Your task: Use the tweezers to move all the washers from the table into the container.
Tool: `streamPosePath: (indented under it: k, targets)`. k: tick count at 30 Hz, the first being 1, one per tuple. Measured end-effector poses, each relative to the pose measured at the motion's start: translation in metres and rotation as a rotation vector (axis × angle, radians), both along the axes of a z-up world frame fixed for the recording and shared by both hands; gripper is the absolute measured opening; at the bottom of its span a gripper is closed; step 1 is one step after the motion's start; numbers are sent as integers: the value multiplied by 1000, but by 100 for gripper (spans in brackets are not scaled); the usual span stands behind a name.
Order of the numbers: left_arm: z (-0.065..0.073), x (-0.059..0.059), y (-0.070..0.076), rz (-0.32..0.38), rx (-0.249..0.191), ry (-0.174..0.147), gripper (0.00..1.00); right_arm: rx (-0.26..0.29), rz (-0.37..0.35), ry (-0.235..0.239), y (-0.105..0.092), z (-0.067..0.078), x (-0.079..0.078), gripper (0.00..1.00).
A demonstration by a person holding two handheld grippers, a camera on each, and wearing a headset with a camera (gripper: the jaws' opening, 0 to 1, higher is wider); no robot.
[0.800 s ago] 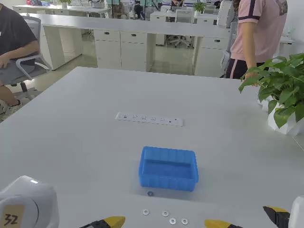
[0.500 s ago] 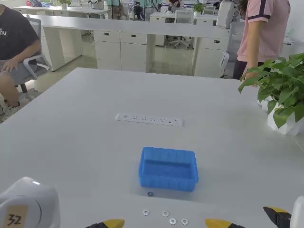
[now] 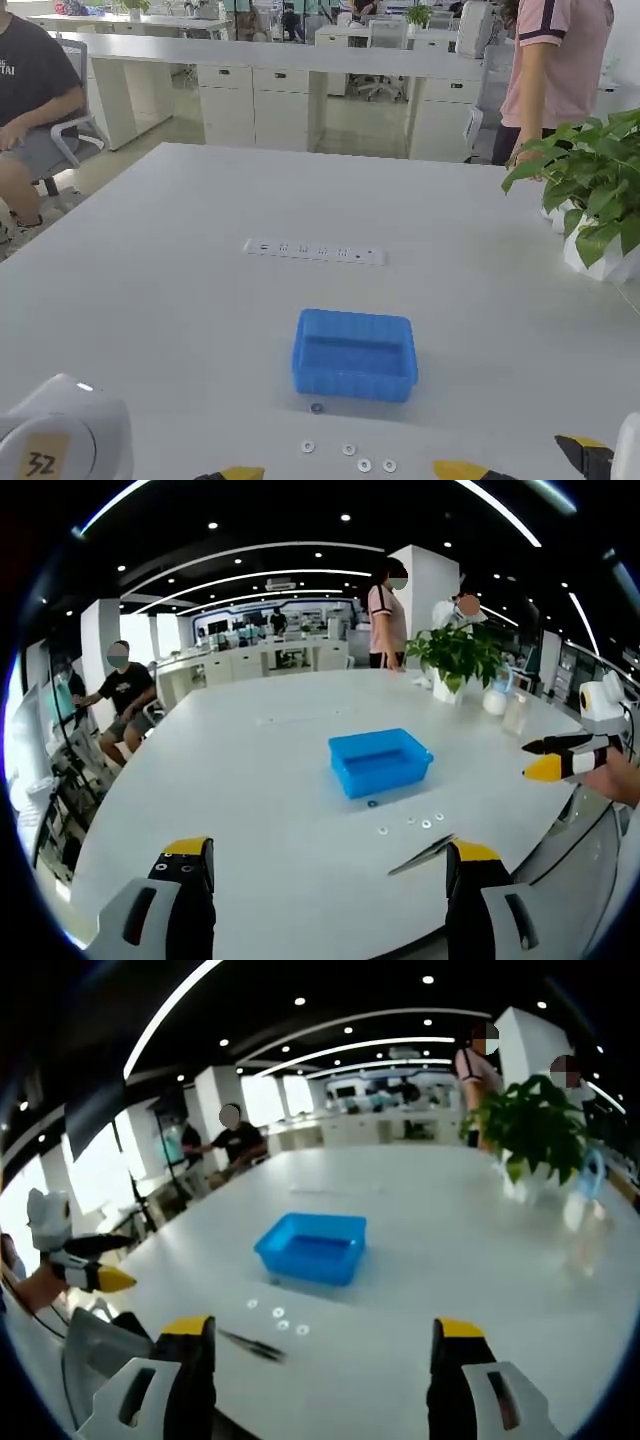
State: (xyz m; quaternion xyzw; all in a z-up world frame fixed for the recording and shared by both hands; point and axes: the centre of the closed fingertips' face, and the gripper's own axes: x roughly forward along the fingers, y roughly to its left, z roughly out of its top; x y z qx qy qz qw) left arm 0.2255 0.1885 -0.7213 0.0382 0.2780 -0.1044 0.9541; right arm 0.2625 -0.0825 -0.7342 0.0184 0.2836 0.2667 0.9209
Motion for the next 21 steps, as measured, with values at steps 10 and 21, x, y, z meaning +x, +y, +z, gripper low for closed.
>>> streamPosePath:
  k: [10,21]
  targets:
    - [-1,0,-5,-14,4,9,99,-9,17,-2,1,-2,2,87]
    - [-9,-2,-9,-36,33,38,98,-1,12,9,-1,-5,2,88]
